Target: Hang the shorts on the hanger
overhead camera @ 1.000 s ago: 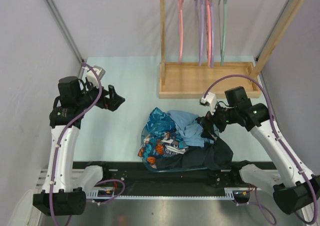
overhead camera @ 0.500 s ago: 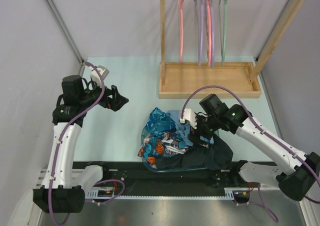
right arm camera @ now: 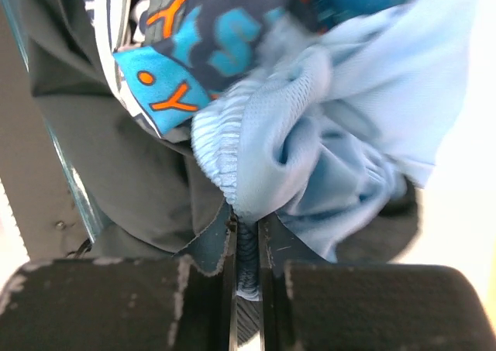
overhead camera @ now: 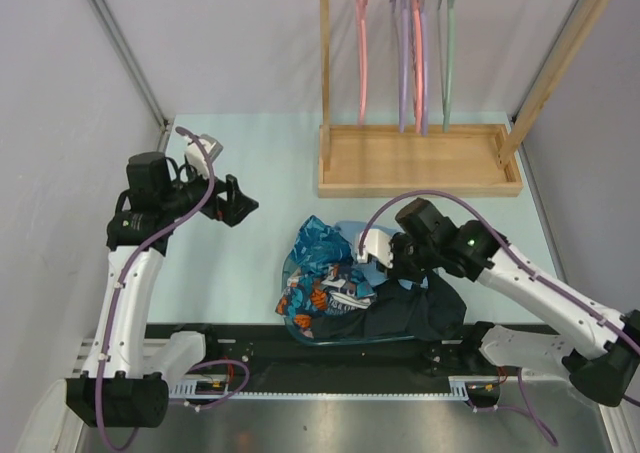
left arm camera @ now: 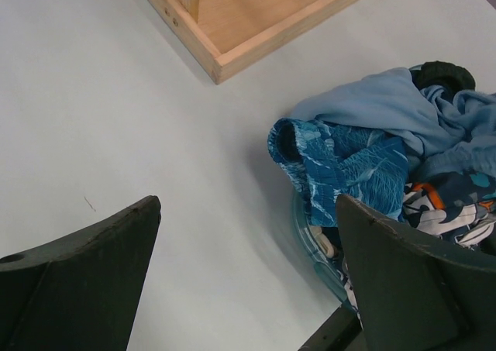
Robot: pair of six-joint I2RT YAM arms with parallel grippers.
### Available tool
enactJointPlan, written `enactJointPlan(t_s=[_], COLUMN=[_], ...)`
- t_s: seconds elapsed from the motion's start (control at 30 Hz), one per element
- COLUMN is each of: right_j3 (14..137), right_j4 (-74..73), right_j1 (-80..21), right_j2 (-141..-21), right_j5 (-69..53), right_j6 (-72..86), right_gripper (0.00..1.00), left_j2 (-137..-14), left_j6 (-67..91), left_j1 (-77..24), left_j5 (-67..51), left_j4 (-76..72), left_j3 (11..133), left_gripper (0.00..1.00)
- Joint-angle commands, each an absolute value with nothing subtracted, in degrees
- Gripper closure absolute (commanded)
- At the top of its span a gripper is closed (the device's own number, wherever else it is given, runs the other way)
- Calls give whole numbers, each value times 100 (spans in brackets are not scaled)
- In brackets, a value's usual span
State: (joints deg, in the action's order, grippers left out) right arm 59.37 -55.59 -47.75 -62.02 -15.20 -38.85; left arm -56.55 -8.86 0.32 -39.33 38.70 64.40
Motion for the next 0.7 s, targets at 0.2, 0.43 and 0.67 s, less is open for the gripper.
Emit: enactJointPlan(t_s=[0.2,0.43,0.67], right_j3=[8197,9244,10228], right_j4=[-5792,-5494,-5116], right_j1=[-4799,-4799,-4790], right_j2=[-5546,-5476,-5721], right_j5=[-1037,-554,-351], right_j6=[-3007,-2558,-2812], right_gripper=[100,100,100], left_j2=[-5564,-5528,-5546], left_j6=[-1213,-1301,-1292], left_j1=[-193,-325,-518], left_j5=[-4175,-4298,-4342], left_j4=[3929,3823,3639], left_j3=[6697,6653,6741], left_gripper=[0,0,0])
